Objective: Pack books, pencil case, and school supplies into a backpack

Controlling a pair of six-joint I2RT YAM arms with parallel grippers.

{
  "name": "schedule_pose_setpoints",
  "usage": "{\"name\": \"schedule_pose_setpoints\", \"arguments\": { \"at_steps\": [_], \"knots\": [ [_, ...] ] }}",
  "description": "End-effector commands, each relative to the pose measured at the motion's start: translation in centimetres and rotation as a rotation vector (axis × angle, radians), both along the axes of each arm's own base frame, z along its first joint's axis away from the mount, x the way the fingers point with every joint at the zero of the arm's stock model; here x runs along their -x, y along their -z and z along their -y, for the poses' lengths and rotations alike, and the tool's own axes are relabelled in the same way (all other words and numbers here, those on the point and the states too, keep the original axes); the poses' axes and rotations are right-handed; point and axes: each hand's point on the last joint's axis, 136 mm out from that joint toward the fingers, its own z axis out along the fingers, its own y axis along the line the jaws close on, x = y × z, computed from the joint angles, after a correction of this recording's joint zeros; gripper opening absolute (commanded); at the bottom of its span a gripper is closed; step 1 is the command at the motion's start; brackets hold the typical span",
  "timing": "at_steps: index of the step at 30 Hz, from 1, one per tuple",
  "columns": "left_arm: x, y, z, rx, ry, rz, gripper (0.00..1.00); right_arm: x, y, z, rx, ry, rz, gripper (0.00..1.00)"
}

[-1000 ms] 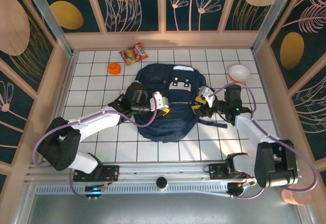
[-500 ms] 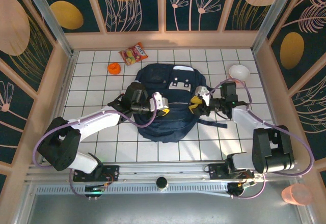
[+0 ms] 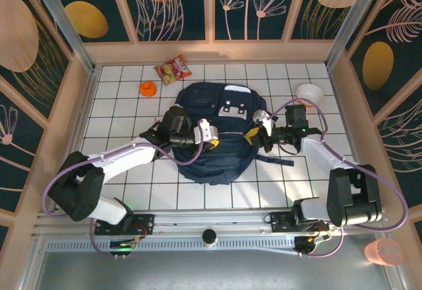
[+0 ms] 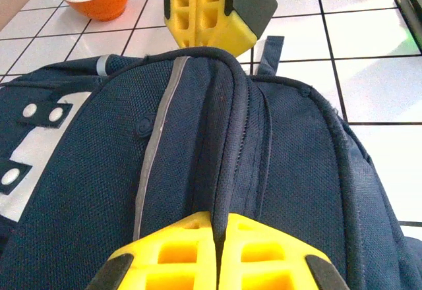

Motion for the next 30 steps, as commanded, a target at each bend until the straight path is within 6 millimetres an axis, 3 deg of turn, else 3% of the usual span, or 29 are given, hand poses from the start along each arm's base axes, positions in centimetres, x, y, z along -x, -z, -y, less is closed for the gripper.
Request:
{"name": "schedule_pose_setpoints", "arguments": {
  "at_steps": [1, 9, 12, 16, 23, 26, 30],
  "knots": [
    [-1.1, -3.7, 1.0, 0.086, 0.001, 0.105, 0.00, 0.9, -1.0, -1.1, -0.056, -0.050, -0.067, 0.06],
    [-0.6, -4.1, 1.4, 0.112, 0.039, 0.097, 0.00, 1.0, -0.9, -1.3, -0.065, -0.070, -0.062, 0.28],
    [-1.0, -4.2, 1.3, 0.111, 0.019, 0.099, 0.00, 1.0, -1.4, -1.5, -0.072, -0.083, -0.076, 0.25],
    [-2.2, -3.9, 0.8, 0.091, -0.059, 0.122, 0.00, 2.8, -2.9, -1.7, -0.103, -0.126, -0.123, 0.18],
    [-2.9, -3.5, 0.3, 0.076, -0.114, 0.137, 0.00, 5.8, -5.5, -1.4, -0.137, -0.123, -0.186, 0.21],
    [-2.3, -3.7, 0.5, 0.095, -0.081, 0.125, 0.00, 4.8, -6.0, -0.7, -0.132, -0.029, -0.147, 0.29],
    [-1.6, -4.2, 0.9, 0.119, -0.043, 0.108, 0.00, 0.5, -6.1, 1.9, -0.151, 0.214, -0.113, 0.41]
  ]
}}
